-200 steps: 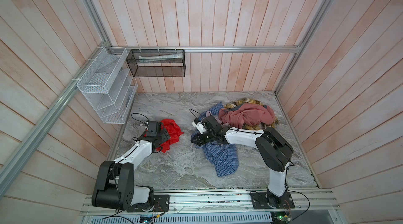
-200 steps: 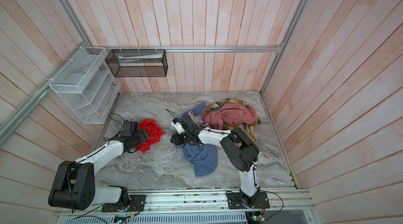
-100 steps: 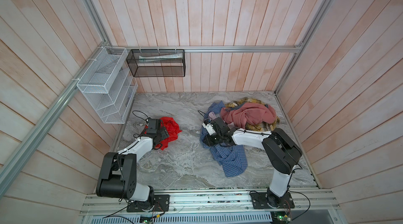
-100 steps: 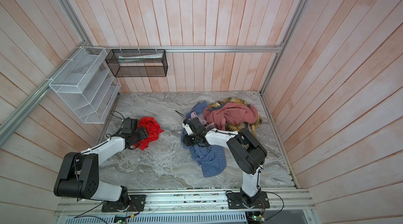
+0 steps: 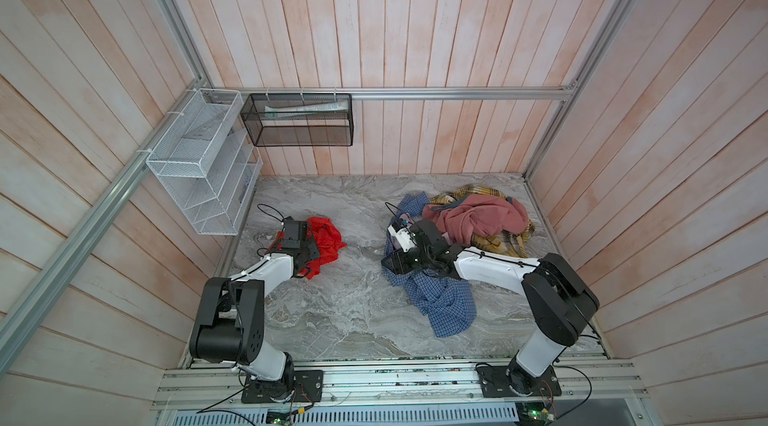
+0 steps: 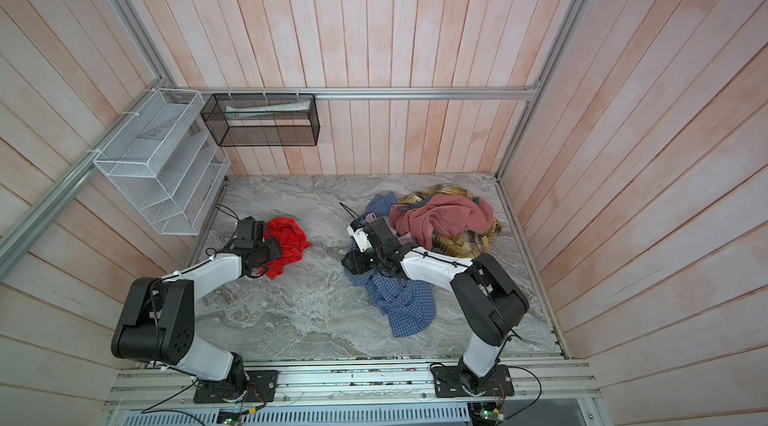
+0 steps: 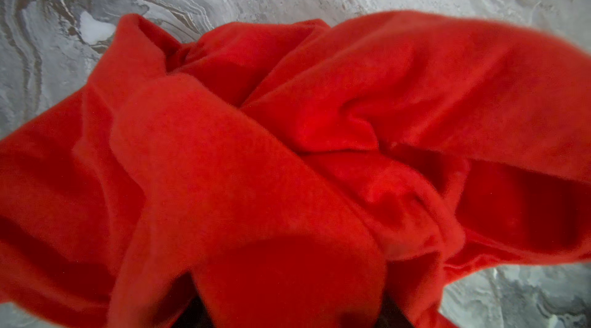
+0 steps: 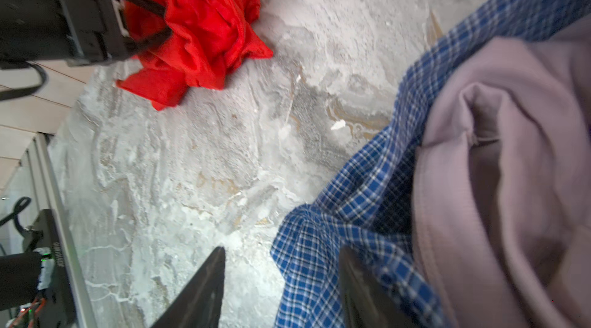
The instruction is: Pick out a specific cloth from the pile
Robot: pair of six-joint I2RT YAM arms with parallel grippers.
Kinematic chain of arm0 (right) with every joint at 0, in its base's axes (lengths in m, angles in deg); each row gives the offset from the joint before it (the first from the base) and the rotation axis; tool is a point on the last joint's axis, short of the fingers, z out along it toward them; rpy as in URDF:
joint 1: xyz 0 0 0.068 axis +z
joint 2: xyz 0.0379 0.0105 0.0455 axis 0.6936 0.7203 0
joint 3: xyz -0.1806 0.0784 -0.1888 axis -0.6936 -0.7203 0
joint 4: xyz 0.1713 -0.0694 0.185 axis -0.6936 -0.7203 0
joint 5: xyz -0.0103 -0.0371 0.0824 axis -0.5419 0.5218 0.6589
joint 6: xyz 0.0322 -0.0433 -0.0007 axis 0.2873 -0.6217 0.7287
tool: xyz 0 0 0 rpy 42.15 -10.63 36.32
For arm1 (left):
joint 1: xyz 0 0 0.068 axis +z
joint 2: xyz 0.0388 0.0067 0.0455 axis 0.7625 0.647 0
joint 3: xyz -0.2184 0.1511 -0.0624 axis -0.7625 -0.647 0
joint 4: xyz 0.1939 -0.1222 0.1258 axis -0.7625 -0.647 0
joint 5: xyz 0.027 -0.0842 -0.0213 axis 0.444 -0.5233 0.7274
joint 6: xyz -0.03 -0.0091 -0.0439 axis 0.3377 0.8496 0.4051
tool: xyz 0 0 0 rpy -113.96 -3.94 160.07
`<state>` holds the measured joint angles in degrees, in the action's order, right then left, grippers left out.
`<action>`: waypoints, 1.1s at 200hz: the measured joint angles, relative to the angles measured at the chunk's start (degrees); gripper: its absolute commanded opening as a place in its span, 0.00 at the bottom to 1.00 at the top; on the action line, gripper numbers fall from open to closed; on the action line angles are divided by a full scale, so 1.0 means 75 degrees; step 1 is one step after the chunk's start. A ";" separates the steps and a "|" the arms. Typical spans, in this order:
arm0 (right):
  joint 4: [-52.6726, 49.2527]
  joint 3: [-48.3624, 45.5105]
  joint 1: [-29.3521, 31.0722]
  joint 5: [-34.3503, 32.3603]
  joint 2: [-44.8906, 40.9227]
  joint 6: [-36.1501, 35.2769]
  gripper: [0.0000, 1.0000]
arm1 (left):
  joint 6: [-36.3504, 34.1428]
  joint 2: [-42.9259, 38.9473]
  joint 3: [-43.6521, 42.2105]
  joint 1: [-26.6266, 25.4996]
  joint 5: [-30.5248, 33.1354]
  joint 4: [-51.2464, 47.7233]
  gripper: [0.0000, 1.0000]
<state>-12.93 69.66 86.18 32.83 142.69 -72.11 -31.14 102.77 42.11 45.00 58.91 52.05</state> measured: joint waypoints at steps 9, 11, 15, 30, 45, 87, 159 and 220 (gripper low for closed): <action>0.0058 0.0000 0.0000 0.0082 -0.0149 -0.0020 0.65 | 0.0006 0.0079 0.0067 0.0006 -0.0029 -0.0009 0.61; 0.0073 0.0000 0.0000 0.0090 -0.0175 -0.0009 0.66 | -0.0009 0.0105 0.0093 0.0006 -0.0050 -0.0012 0.62; 0.0085 0.0000 0.0000 0.0114 -0.0251 -0.0023 0.67 | -0.0003 0.0152 0.0140 0.0006 -0.0061 -0.0026 0.63; 0.0134 0.0000 -0.0009 0.0157 -0.0551 -0.0044 0.69 | -0.0035 0.0382 0.0388 0.0015 -0.0178 -0.0050 0.64; 0.0154 0.0000 -0.0058 0.0149 -0.0918 -0.0076 0.71 | -0.0061 0.0580 0.0592 0.0017 -0.0254 -0.0035 0.66; 0.0399 -0.0189 -0.0574 0.0003 -0.2238 -0.0195 0.76 | -0.0146 0.0997 0.0880 0.0055 -0.0425 -0.0079 0.74; 0.0082 -0.1603 -0.2652 -0.1137 -0.4811 -0.1177 0.90 | 0.0006 0.0883 0.0970 0.0052 -0.0245 -0.0361 0.87; 0.0603 -0.3378 -0.4173 -0.2092 -0.5974 -0.1909 0.94 | 0.0213 -0.0833 0.0472 -0.0090 -0.0073 -0.0414 1.00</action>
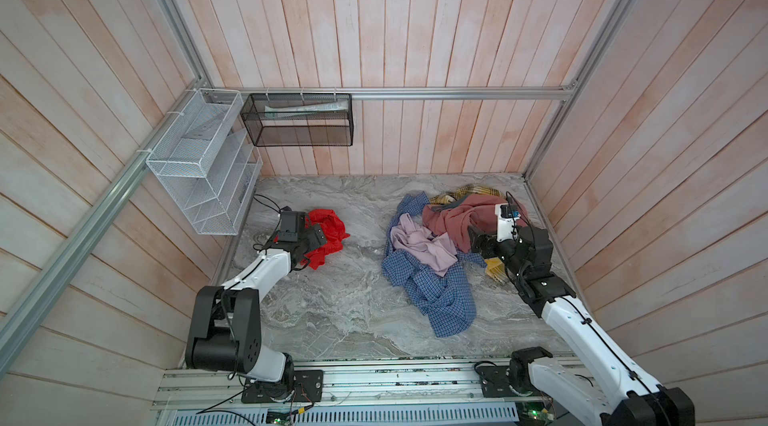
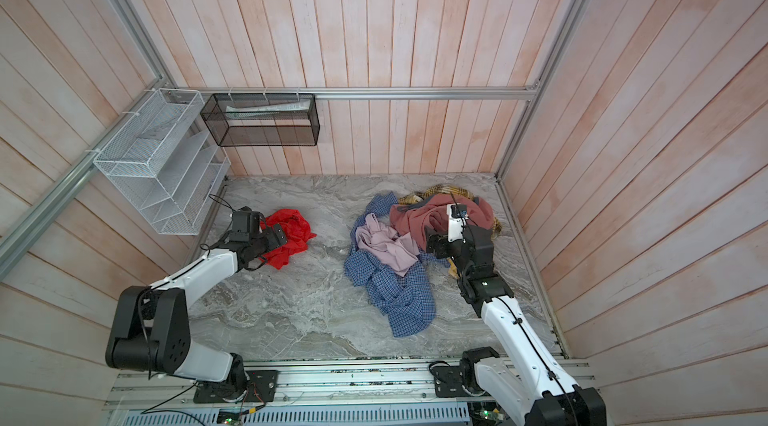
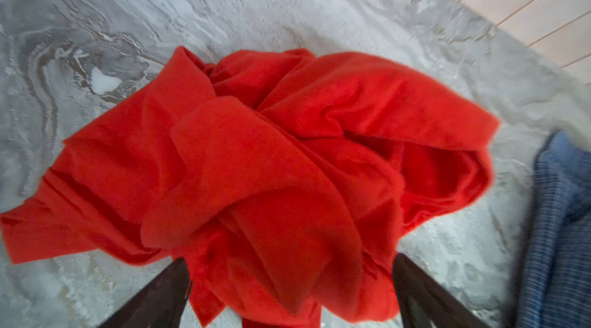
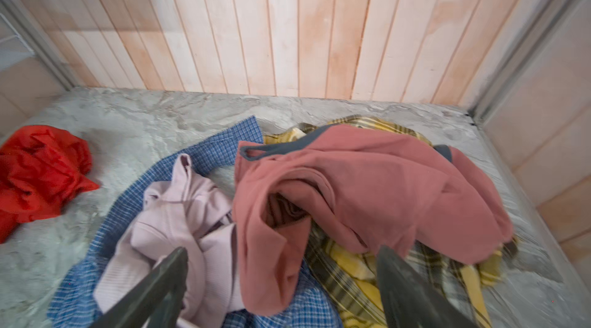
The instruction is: Pick out a specific cloth from the pile
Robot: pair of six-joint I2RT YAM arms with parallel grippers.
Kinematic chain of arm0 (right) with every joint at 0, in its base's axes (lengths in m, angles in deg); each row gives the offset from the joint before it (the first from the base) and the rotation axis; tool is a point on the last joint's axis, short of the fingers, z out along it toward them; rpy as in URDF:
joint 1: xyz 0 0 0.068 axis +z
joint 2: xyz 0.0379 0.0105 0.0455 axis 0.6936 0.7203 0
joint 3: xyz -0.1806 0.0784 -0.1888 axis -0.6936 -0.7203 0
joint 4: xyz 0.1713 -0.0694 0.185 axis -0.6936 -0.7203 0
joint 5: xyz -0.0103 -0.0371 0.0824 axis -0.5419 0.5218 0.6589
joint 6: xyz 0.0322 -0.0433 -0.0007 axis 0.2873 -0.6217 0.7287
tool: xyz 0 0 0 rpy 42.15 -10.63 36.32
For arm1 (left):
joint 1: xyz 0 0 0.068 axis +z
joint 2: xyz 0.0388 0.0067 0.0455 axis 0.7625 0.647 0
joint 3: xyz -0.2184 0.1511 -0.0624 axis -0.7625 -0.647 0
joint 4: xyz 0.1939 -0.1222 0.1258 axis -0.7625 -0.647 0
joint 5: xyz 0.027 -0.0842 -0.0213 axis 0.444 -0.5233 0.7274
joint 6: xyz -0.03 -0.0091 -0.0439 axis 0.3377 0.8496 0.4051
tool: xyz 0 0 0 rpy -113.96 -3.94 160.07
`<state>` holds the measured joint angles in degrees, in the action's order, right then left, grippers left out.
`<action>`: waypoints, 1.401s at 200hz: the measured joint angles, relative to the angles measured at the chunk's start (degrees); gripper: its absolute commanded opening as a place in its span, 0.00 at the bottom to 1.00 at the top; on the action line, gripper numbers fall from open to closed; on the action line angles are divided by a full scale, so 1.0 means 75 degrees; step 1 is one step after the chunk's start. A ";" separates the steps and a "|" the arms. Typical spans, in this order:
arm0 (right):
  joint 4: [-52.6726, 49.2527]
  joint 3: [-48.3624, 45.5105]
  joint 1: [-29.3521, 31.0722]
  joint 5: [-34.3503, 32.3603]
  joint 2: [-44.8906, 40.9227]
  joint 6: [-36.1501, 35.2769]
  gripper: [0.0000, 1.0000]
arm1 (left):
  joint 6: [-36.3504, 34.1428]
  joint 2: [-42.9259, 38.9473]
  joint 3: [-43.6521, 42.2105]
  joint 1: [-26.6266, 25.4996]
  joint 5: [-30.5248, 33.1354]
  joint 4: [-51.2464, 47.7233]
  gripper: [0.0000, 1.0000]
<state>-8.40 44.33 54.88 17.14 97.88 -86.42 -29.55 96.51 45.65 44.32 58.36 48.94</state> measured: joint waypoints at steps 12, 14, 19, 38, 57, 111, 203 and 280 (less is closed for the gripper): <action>0.0376 -0.0446 -0.0055 -0.0198 -0.0268 -0.0064 0.95 | 0.0000 -0.0388 -0.0099 -0.0099 0.0096 0.0029 1.00; 0.0434 -0.0498 -0.0061 -0.0219 -0.0297 -0.0073 0.95 | 0.0000 -0.0446 -0.0119 -0.0117 0.0117 0.0038 1.00; 0.0624 -0.0679 -0.0079 -0.0297 -0.0399 -0.0090 0.95 | -0.0003 -0.0580 -0.0154 -0.0149 0.0169 0.0044 1.00; 0.1475 -0.1346 -0.0117 -0.0650 -0.0659 -0.0160 0.96 | -0.0035 -0.1008 -0.0321 -0.0245 0.0373 0.0079 1.00; 0.2183 -0.1842 -0.0146 -0.1026 -0.0662 -0.0230 0.96 | -0.0149 -0.1378 -0.0603 -0.0283 0.0609 0.0230 1.00; 0.3829 -0.2938 -0.0198 -0.1693 -0.0172 -0.0289 0.96 | -0.0557 -0.2562 -0.1778 -0.0344 0.1405 0.0903 1.00; 0.5869 -0.3401 -0.1195 -0.1699 0.1000 -0.0242 0.96 | -0.1128 -0.3299 -0.2696 -0.0344 0.2174 0.2305 1.00; 0.6694 -0.3381 -0.1384 -0.1297 0.2145 -0.0221 0.96 | -0.1647 -0.3308 -0.2719 -0.0414 0.2183 0.2958 1.00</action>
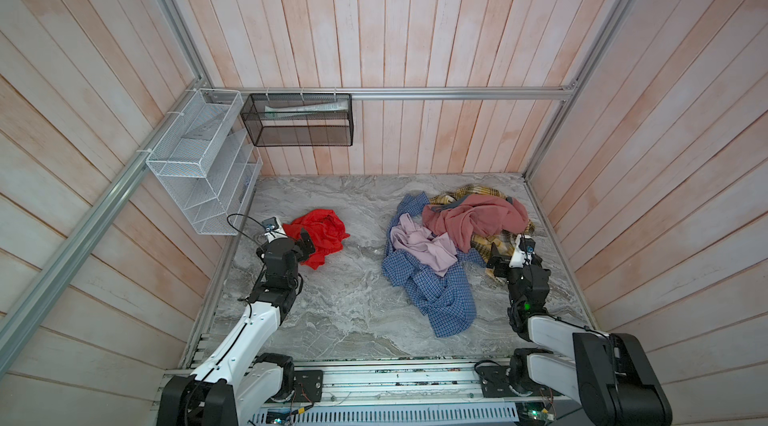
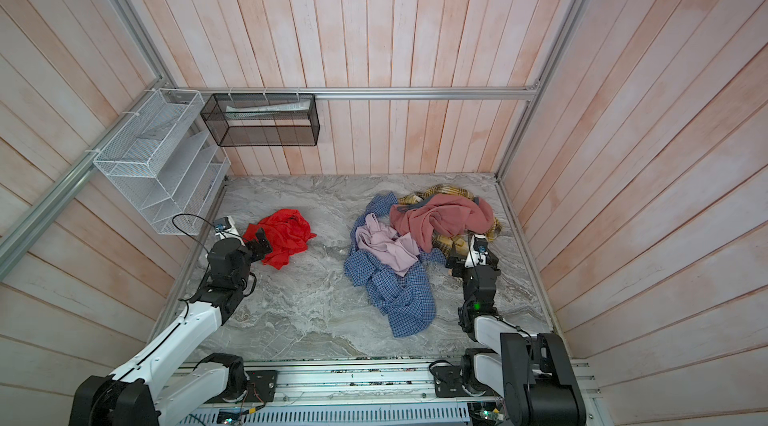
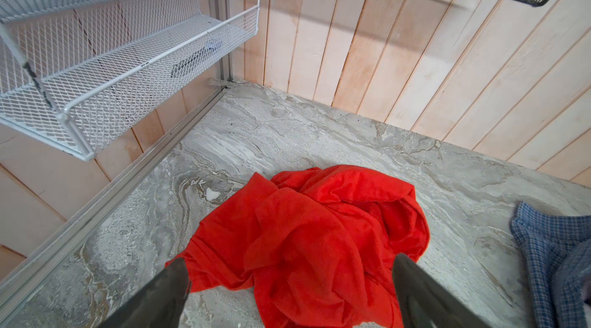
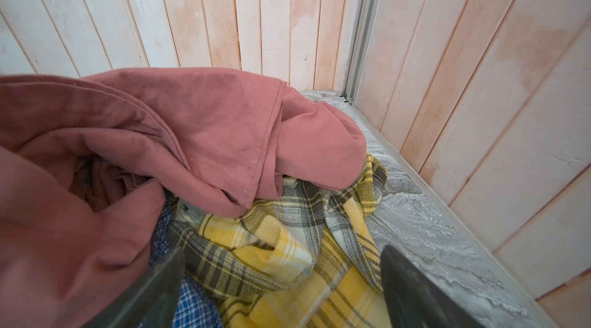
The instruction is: Pick out a specific cloth from the pile
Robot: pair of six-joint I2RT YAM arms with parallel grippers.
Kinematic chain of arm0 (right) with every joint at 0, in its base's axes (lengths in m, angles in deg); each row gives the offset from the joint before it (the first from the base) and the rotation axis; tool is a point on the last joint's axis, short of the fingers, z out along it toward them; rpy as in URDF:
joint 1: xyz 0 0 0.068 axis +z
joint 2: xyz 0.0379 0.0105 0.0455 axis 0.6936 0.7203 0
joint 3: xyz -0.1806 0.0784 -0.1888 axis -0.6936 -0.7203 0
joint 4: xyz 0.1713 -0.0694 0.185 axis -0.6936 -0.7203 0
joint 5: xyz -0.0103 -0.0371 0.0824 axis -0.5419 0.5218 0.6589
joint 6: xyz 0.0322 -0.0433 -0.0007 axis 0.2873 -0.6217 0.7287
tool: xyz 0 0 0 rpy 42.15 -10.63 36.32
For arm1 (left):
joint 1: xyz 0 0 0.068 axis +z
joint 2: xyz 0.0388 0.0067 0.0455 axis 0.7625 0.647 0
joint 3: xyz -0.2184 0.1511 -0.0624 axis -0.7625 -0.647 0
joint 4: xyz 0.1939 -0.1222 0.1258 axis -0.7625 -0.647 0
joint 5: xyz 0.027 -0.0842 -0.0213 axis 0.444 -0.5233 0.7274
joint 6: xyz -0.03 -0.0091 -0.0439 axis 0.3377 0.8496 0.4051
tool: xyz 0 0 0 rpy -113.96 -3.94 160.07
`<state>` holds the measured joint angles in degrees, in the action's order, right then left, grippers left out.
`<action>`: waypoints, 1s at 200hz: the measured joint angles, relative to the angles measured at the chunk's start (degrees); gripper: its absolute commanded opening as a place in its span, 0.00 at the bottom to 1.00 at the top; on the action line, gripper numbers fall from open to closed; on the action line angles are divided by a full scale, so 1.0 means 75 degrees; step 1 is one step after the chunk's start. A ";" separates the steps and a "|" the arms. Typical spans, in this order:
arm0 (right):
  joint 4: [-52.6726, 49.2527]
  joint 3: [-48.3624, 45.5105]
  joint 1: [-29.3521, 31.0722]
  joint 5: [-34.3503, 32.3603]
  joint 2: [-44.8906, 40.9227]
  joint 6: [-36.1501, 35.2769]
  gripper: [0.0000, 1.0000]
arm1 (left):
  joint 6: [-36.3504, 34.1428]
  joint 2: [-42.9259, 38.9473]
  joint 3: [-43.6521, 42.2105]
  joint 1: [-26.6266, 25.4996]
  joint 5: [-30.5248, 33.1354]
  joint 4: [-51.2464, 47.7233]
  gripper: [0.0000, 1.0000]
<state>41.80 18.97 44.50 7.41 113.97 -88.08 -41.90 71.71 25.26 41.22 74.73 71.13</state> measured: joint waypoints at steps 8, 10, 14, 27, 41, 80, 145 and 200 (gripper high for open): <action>0.0052 0.0038 -0.0032 0.0032 0.0105 -0.0006 0.96 | -0.0085 -0.0023 -0.0047 -0.0026 -0.0003 0.0128 1.00; 0.0067 0.0047 -0.0041 0.0038 0.0128 -0.0006 0.96 | -0.0099 -0.0035 -0.0064 -0.0029 0.0000 0.0169 1.00; 0.0108 0.0070 -0.0055 0.0064 0.0198 -0.0006 0.96 | -0.0143 -0.0061 -0.0108 -0.0032 0.0000 0.0236 1.00; 0.0239 0.0157 -0.0099 0.0128 0.0423 -0.0006 0.95 | -0.0259 -0.0114 -0.0251 -0.0047 0.0006 0.0423 1.00; 0.0361 0.0271 -0.0140 0.0213 0.0679 -0.0006 0.94 | -0.0350 -0.0114 -0.0353 -0.0047 0.0082 0.0510 1.00; 0.0769 0.0548 -0.0169 0.0533 0.1256 -0.0064 0.94 | -0.0577 -0.0134 -0.0414 -0.0047 0.0431 0.0656 1.00; 0.1792 0.0583 -0.0213 0.0740 0.2690 -0.0117 0.98 | -0.0822 -0.0152 -0.0600 -0.0082 0.0545 0.0979 1.00; 0.1667 0.0877 -0.0341 0.0842 0.2600 -0.0117 0.98 | -0.1632 0.0810 -0.1067 0.0166 0.0262 0.2769 1.00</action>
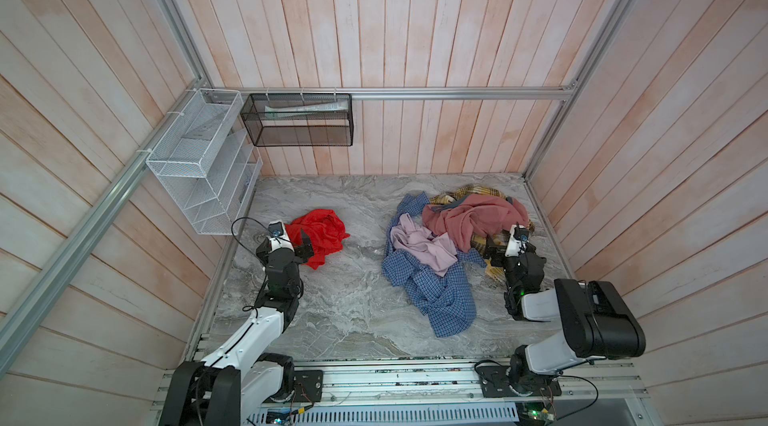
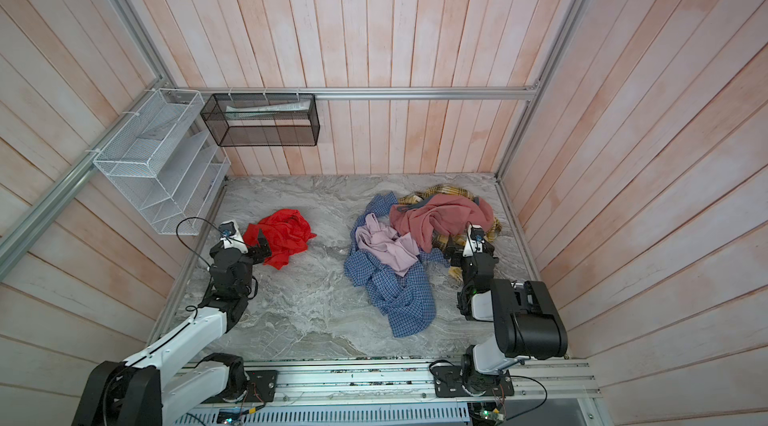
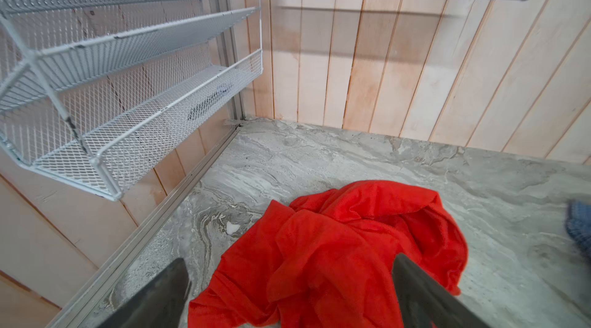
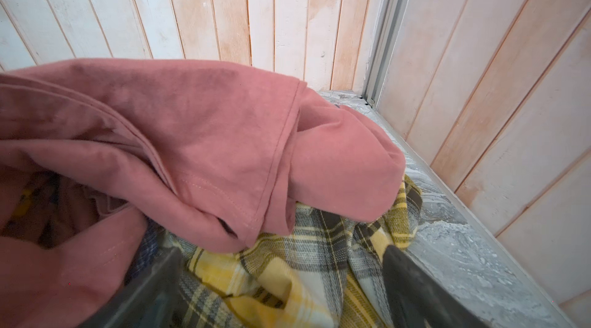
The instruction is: Pick out a specific cloth from the pile
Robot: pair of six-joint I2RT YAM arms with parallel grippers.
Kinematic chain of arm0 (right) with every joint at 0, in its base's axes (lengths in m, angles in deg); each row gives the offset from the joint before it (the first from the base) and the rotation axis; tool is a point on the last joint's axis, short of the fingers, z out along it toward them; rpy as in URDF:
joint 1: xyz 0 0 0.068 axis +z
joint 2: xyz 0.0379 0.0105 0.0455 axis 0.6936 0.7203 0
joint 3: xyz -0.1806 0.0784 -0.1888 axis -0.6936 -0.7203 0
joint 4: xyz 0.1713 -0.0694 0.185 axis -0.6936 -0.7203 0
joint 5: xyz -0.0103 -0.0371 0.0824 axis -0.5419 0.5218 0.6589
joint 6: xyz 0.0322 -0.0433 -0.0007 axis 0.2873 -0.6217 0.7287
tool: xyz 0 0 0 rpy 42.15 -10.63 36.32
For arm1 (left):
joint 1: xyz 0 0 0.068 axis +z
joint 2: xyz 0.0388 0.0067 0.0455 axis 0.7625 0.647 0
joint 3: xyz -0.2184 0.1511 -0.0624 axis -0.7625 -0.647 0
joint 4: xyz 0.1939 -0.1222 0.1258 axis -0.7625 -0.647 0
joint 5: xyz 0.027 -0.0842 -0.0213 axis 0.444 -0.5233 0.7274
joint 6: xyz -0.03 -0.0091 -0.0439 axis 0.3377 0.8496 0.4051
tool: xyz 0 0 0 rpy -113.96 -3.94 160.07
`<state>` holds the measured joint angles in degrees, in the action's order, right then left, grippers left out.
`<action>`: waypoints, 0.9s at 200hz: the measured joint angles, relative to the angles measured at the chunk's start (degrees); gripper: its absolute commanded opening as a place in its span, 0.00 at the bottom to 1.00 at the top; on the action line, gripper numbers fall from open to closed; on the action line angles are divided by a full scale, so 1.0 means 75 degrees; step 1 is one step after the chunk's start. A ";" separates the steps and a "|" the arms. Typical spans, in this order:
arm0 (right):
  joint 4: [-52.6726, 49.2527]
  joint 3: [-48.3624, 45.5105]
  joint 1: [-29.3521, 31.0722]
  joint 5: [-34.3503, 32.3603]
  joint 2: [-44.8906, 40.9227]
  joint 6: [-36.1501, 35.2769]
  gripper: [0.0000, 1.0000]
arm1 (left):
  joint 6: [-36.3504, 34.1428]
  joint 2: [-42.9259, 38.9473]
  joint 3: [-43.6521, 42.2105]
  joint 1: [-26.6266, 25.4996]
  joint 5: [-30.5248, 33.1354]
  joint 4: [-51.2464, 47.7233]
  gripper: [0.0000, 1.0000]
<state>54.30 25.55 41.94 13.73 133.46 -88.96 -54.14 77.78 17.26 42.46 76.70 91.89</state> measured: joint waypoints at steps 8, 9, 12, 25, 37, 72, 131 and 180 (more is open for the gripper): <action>-0.0012 0.0000 0.0000 0.0020 0.0000 0.0003 0.98 | -0.0108 0.0303 -0.0041 0.0099 -0.0117 0.0283 1.00; -0.0015 0.0000 0.0000 0.0020 0.0000 0.0003 0.98 | -0.0122 0.0350 -0.0055 0.0117 -0.0149 0.0347 1.00; -0.0017 0.0000 0.0000 0.0023 0.0003 0.0000 0.98 | -0.0163 0.0452 -0.0087 0.0143 -0.0201 0.0469 1.00; -0.0035 0.0000 0.0000 0.0038 0.0000 0.0000 0.98 | -0.0239 0.0831 -0.0376 0.0256 -0.0478 0.1279 1.00; -0.0038 0.0000 0.0000 0.0052 0.0000 0.0003 0.98 | -0.0242 0.1093 -0.0673 0.0405 -0.0790 0.1920 1.00; -0.0041 0.0000 0.0000 0.0079 0.0000 0.0000 0.98 | -0.0251 0.2020 -0.0755 0.0664 -0.1486 0.3005 1.00; -0.0041 0.0000 0.0000 0.0079 0.0000 0.0000 0.98 | -0.0265 0.3264 -0.0621 0.0941 -0.2250 0.4054 1.00; -0.0041 0.0000 0.0000 0.0079 0.0000 0.0000 0.98 | -0.0213 0.3255 -0.0542 0.1008 -0.2422 0.4074 1.00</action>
<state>54.00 25.55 41.94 14.32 133.46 -88.96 -55.73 102.20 13.19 50.02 58.54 122.45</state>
